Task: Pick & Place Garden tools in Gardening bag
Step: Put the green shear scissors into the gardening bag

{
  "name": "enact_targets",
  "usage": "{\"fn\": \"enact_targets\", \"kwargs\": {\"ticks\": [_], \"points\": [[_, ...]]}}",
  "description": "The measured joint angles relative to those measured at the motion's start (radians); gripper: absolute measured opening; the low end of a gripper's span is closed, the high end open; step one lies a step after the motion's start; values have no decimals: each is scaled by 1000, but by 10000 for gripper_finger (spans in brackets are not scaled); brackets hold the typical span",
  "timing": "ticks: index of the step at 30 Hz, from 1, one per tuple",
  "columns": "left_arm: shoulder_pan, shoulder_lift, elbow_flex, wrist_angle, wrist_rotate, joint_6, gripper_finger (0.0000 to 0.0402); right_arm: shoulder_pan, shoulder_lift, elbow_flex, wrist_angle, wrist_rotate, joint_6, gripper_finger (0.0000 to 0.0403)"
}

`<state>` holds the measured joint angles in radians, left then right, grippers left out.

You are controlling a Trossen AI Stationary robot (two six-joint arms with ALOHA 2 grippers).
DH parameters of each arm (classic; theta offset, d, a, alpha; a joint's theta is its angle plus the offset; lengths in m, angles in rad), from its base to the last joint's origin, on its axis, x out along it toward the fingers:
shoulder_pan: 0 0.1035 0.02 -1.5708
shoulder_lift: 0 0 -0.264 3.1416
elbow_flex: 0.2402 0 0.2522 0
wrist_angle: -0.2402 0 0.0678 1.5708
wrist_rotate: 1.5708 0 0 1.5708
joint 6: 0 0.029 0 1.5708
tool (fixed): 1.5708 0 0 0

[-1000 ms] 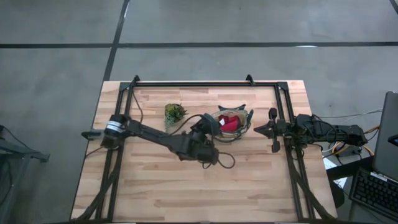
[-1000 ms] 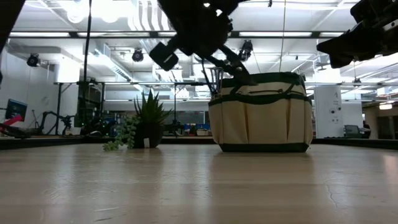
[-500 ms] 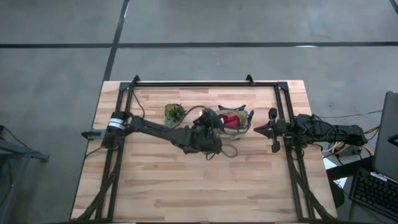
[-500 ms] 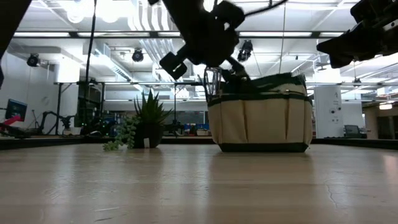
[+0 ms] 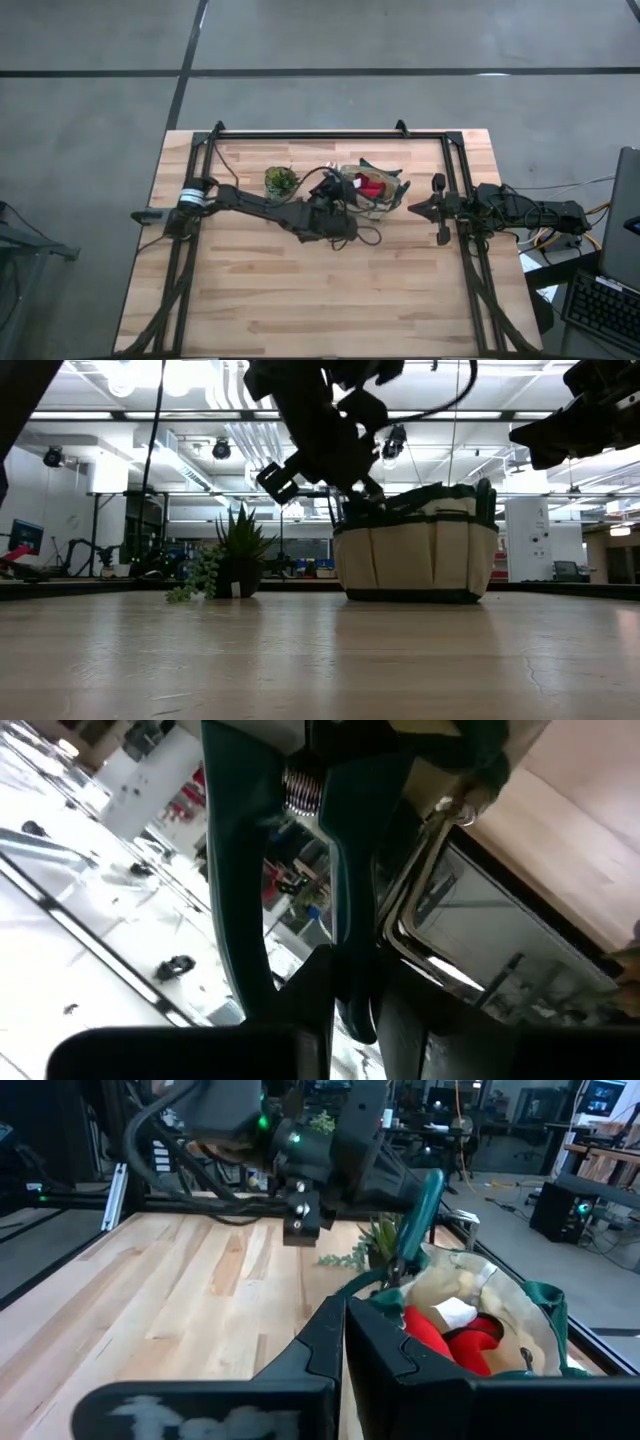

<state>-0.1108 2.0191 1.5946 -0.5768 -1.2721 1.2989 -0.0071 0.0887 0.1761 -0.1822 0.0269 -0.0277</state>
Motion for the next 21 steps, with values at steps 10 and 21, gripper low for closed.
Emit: {"fn": "enact_targets", "kwargs": {"ticks": [10, 21], "points": [[-1, -1, -32, 15, 28, 93, 51, 0, -1, 0, 0, 0, 0, 8], [0, -1, -24, 181, 113, 153, 77, 0, 0, 0, 0, 0, -1, 8]]}}
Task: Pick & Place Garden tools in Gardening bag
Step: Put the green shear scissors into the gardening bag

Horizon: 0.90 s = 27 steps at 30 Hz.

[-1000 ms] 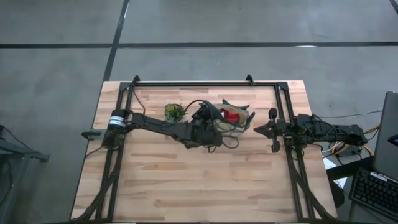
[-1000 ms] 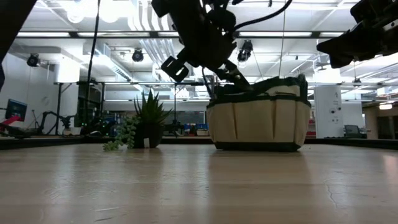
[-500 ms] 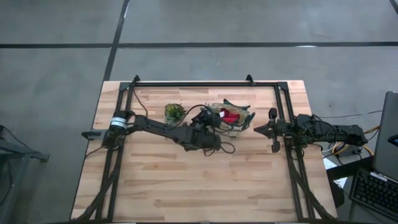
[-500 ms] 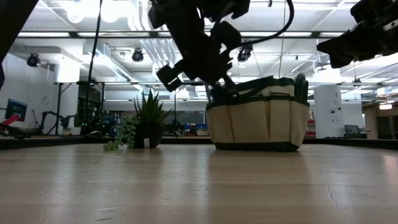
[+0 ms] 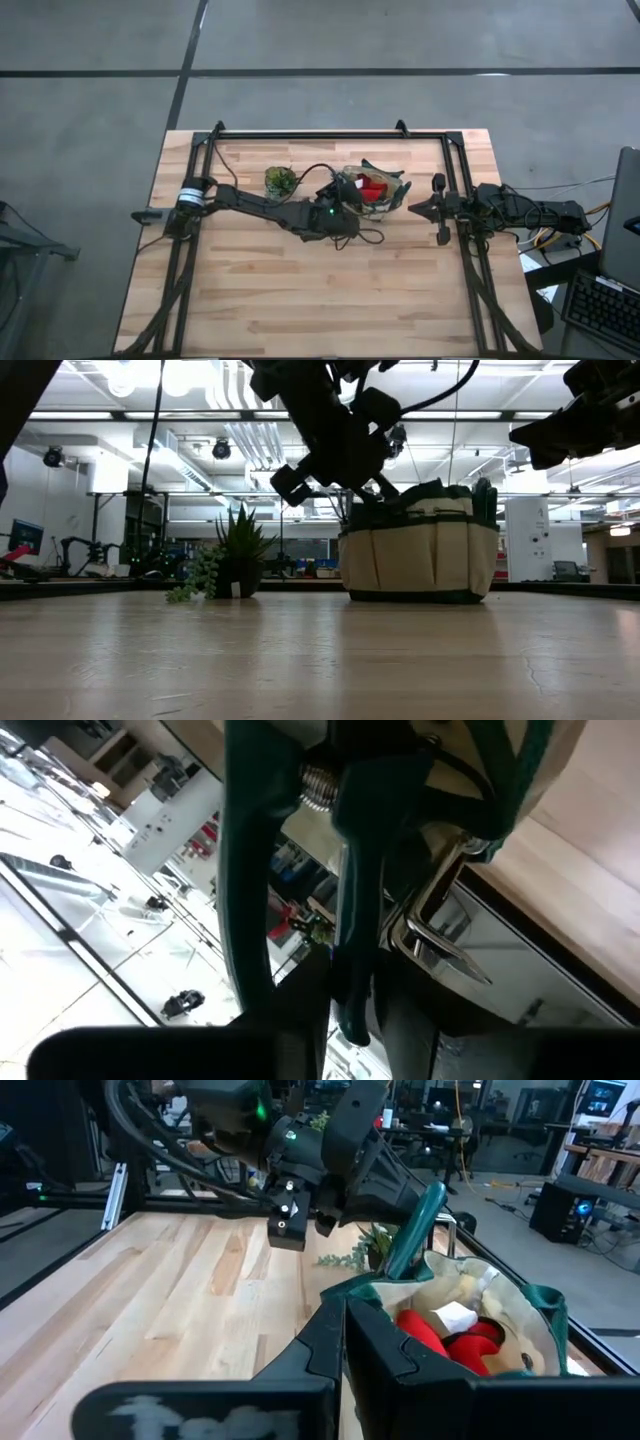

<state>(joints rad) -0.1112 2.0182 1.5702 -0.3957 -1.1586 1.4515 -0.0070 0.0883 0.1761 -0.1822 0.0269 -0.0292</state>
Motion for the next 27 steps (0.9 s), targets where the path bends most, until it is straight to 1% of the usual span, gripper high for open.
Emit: {"fn": "enact_targets", "kwargs": {"ticks": [5, 8, 11, 16, 21, 27], "points": [[0, 0, 2, 22, 20, 22, 87, 0, 0, 0, 0, 0, 0, 8], [0, 1, -1, 99, 29, 4, 87, 0, 0, 0, 0, 0, 2, 8], [0, 2, -2, 151, 36, 18, 87, 0, 0, 0, 0, 0, 1, 8], [-1, 1, 0, 157, 30, 12, 87, 0, 0, 0, 0, 0, 2, 8], [-1, -3, -7, 153, -10, 35, 87, 0, 0, 0, 0, 0, 2, 8], [0, -3, -9, 162, 18, 92, 87, 0, 0, 0, 0, 0, 0, 8]]}}
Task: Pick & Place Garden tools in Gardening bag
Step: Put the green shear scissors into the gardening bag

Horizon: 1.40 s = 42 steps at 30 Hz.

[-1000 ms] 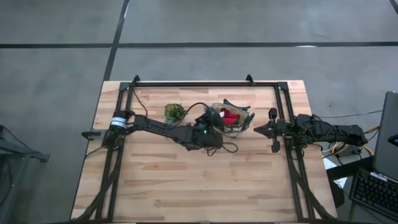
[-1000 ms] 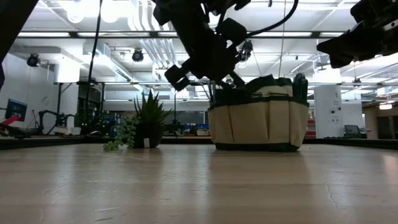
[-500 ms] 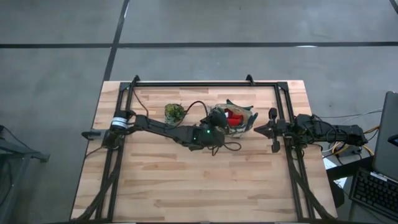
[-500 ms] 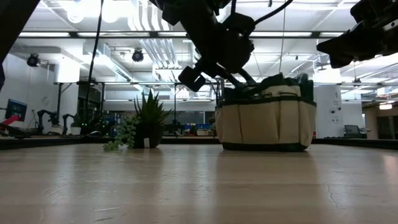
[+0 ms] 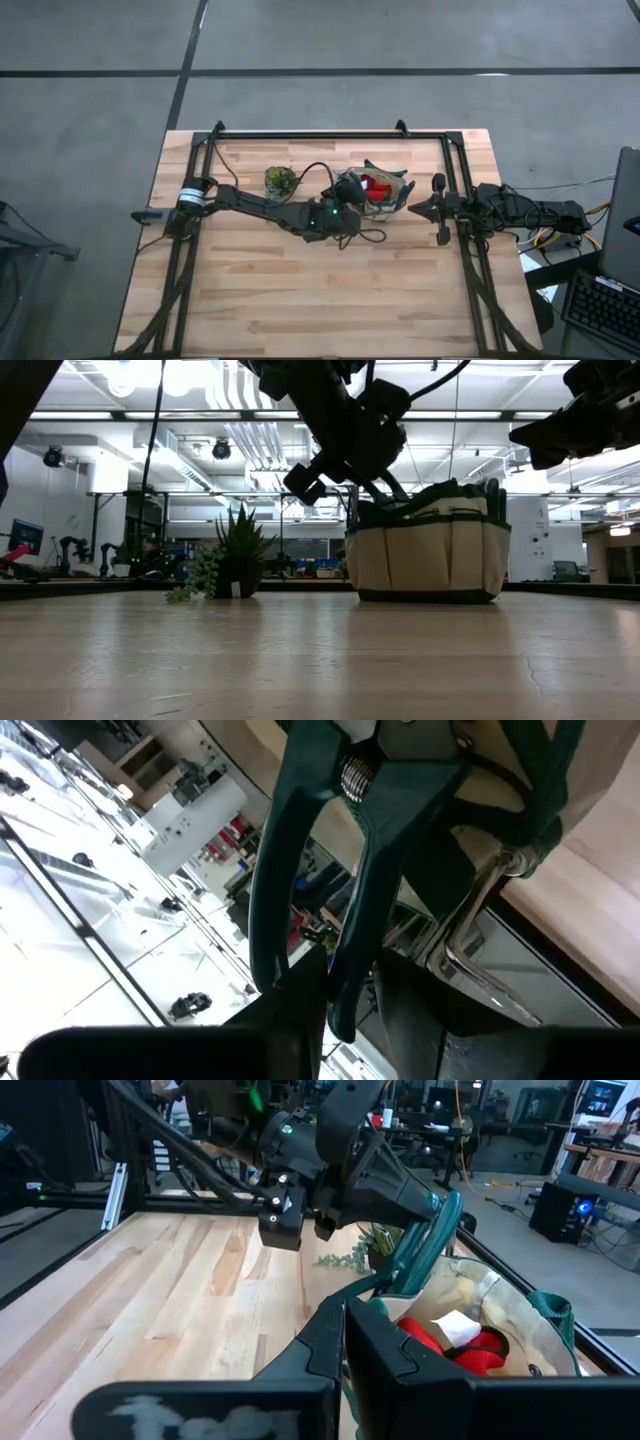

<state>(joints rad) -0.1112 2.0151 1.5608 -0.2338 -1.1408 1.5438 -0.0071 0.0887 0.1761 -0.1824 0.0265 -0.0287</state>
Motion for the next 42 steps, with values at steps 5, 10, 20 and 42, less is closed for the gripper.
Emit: {"fn": "enact_targets", "kwargs": {"ticks": [5, 10, 20, 42], "points": [[0, 0, 0, 48, 7, 6, 88, 0, 0, 0, 0, 0, 0, 8], [0, 0, 15, 77, 14, 0, 106, 0, 0, 0, 0, 0, 0, 8], [-8, -1, 11, 112, -29, -16, 203, 0, 0, 0, 0, 0, 0, 8], [24, -199, -5, 6, -172, -921, 211, 0, -1, 0, -1, 0, 0, 8]]}}
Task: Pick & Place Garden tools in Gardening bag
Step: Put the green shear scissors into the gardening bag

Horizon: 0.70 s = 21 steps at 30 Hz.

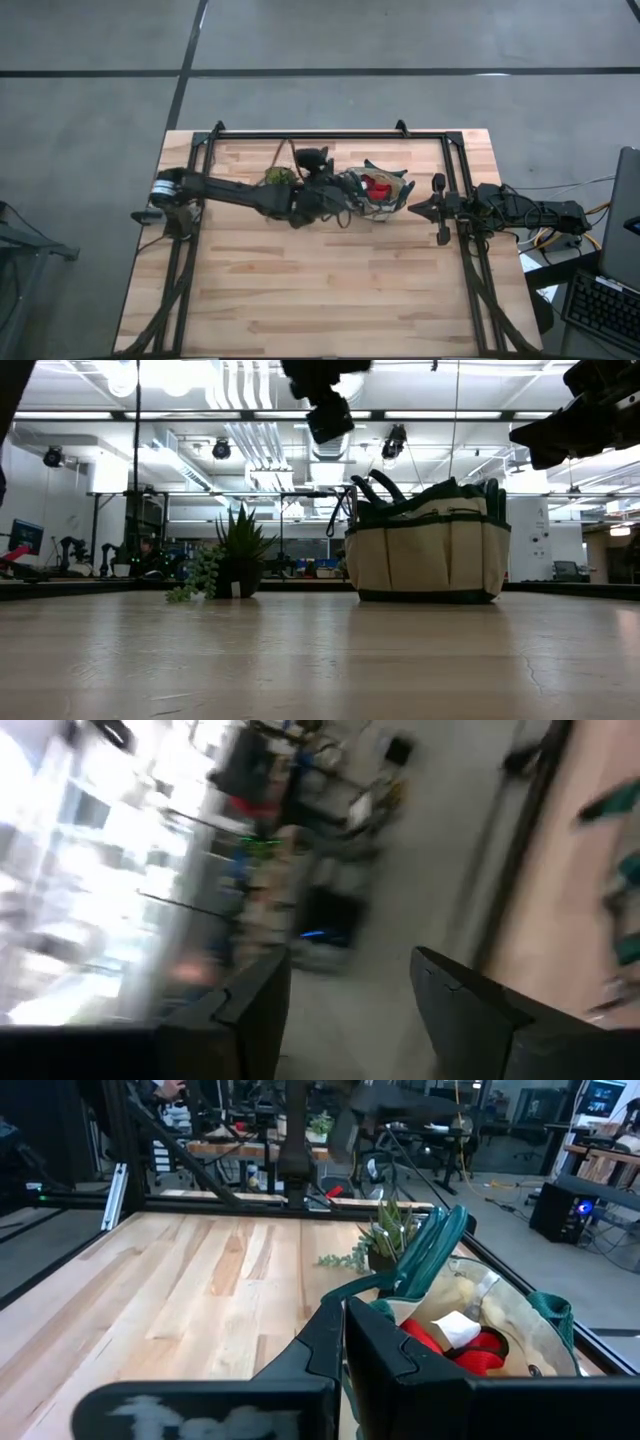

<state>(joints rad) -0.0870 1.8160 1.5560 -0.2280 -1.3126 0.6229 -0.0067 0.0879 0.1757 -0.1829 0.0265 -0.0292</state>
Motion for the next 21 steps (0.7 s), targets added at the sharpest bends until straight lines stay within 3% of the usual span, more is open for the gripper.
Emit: {"fn": "enact_targets", "kwargs": {"ticks": [2, 6, 8, 10, 21], "points": [[6, -46, -9, -104, 112, -222, 209, 0, 0, 0, 1, 0, 2, 8], [47, -125, -33, -218, 551, -636, 209, 0, 0, 0, 0, 0, 1, 8], [75, -151, -60, -188, 769, -757, 208, 0, 0, 0, 1, 0, 1, 8], [95, -171, -106, -129, 888, -822, 207, 0, 0, 0, 0, 0, 1, 8], [151, -184, -288, 127, 950, -887, 206, 0, 0, 0, 0, 0, 2, 8]]}}
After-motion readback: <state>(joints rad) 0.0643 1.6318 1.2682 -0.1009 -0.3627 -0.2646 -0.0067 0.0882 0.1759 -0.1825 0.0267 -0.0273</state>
